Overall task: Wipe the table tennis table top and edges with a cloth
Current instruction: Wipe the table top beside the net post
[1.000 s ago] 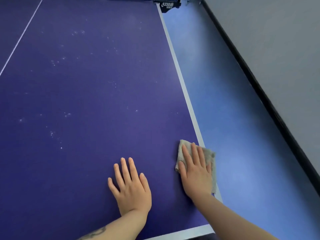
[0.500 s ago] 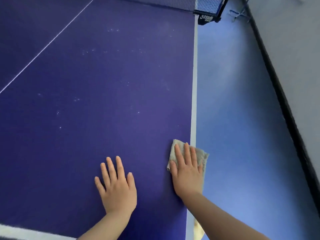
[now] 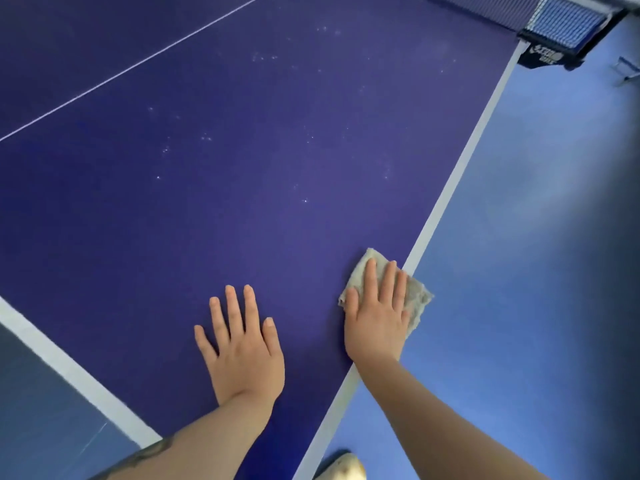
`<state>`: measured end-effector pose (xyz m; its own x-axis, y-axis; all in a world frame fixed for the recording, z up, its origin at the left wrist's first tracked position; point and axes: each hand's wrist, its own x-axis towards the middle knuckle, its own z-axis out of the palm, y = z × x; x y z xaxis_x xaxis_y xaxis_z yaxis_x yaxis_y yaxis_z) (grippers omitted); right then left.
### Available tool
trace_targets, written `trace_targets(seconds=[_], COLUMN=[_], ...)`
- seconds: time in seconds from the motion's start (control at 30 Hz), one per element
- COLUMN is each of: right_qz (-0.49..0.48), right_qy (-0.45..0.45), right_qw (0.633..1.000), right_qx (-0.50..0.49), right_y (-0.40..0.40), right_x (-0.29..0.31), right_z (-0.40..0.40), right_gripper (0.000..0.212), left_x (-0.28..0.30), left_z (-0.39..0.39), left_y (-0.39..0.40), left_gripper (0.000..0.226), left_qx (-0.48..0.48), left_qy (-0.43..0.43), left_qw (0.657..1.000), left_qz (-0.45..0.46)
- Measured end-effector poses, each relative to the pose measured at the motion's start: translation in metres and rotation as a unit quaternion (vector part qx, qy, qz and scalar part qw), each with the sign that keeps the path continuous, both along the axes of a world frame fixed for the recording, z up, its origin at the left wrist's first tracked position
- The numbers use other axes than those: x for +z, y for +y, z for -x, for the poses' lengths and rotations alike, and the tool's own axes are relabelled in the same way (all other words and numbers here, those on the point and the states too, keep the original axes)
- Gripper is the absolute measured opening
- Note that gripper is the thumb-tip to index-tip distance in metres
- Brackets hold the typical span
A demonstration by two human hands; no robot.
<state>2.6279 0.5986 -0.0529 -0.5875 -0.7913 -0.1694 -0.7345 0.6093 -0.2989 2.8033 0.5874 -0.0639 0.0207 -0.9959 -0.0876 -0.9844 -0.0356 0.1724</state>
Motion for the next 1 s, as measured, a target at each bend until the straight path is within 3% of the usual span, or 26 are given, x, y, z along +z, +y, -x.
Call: trace_targets(seconds=[0.13,0.2,0.27,0.33,0.43,0.5,0.57,0.67,0.73,0.8,0.87,0.93,1.0], right_qz=[0.041,0.026,-0.014,-0.047,-0.050,-0.012,0.026,0.006,-0.016,-0.058,-0.084,-0.061,-0.037], right_qy=[0.029,0.012,0.007,0.011,-0.005,0.047,0.046,0.037,0.008,0.035,0.035,0.004,0.017], right_qw=[0.982,0.953,0.937,0.962,0.997,0.998,0.991,0.940,0.922,0.945,0.985,0.998,0.999], right_qx=[0.182,0.302,0.349,0.268,0.050,0.028,0.119,0.338,0.387,0.320,0.144,0.010,0.028], right_y=[0.019,-0.010,-0.046,-0.067,-0.054,-0.026,-0.007,-0.020,-0.055,-0.076,-0.071,-0.046,-0.021], right_x=[-0.005,-0.002,0.004,0.007,0.006,0.002,0.001,0.005,0.013,0.016,0.017,0.016,0.011], right_z=[-0.052,-0.050,-0.027,0.010,0.044,0.025,-0.013,-0.037,-0.019,0.010,0.040,0.047,0.025], right_gripper=[0.059,0.058,0.059,0.058,0.058,0.057,0.058,0.059,0.066,0.063,0.056,0.057,0.058], left_x=[-0.001,-0.001,-0.002,-0.003,-0.002,-0.001,-0.001,-0.001,-0.002,-0.003,-0.002,0.000,0.001], left_z=[0.003,0.003,0.002,0.002,0.004,0.004,0.004,0.005,0.005,0.003,0.002,0.003,0.004], left_y=[0.000,0.000,-0.001,0.000,0.001,0.001,0.002,0.001,0.000,0.000,0.001,0.002,0.001], left_gripper=[0.061,0.061,0.061,0.060,0.060,0.061,0.060,0.060,0.060,0.059,0.059,0.060,0.060], left_qx=[-0.006,-0.005,-0.004,-0.003,-0.005,-0.005,-0.004,-0.004,-0.004,-0.001,-0.005,-0.005,-0.004], left_qy=[-0.004,-0.008,-0.014,-0.015,-0.019,-0.016,-0.010,-0.007,-0.008,-0.003,0.002,0.004,0.009], left_qw=[1.000,1.000,1.000,1.000,1.000,1.000,1.000,1.000,1.000,1.000,1.000,1.000,1.000], left_qz=[0.002,0.005,0.006,-0.001,-0.006,-0.008,-0.006,0.003,0.003,0.006,0.002,0.002,-0.001])
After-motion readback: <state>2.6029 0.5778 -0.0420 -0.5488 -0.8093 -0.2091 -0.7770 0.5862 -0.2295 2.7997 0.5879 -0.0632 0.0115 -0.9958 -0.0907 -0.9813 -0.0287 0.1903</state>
